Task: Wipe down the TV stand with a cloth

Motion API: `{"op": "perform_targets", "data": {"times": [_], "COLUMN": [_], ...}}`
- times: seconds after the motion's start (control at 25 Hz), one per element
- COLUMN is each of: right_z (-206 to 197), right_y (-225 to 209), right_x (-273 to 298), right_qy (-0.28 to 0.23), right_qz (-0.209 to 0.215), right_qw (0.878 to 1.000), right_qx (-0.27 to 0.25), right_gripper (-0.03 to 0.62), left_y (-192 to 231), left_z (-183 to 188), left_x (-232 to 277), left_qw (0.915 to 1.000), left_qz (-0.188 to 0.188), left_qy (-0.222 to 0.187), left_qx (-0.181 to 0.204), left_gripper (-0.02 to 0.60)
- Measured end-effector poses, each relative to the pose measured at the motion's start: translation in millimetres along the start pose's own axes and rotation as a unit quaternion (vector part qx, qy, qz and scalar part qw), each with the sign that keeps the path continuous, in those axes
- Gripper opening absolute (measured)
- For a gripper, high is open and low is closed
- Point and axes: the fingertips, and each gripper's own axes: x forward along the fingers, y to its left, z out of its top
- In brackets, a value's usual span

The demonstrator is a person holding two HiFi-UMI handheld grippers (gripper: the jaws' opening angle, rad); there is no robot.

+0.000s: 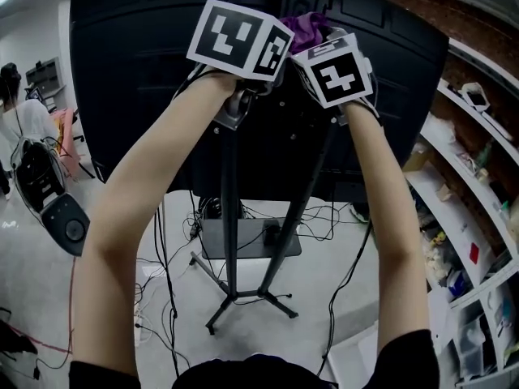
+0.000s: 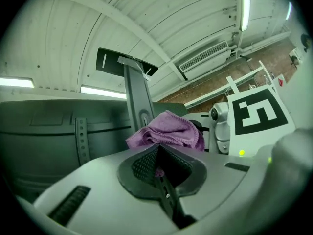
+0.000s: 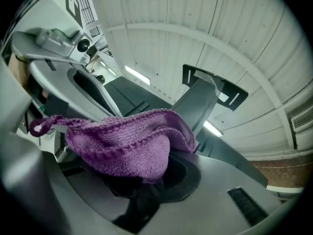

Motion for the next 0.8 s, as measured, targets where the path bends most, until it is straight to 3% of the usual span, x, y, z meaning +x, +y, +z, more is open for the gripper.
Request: {"op": "perform_targets", "data": {"times": [0.48, 0.8], "right_z": [-68.5, -110.5], "right_y": [81.2, 120.6], "right_x": [-7.1, -15.8], "right_qy": [0.07, 0.074], "right_qz": [0.047, 0.037], "right_qw": [0.996, 0.994], "right_qx": [0.037, 0.077], "right_gripper": [0.064, 0.064], "left_y": [-29.6, -45.8], "left_z": [-81.2, -130.6], "left_x": [-27.8, -40.2], "left_qw": [0.9992, 0.9982], "left_qz": [-0.012, -0.019], "left_qy": [0.022, 0.034], "left_qx": [-0.032, -0.047], "left_gripper": [0.006, 0.006]}}
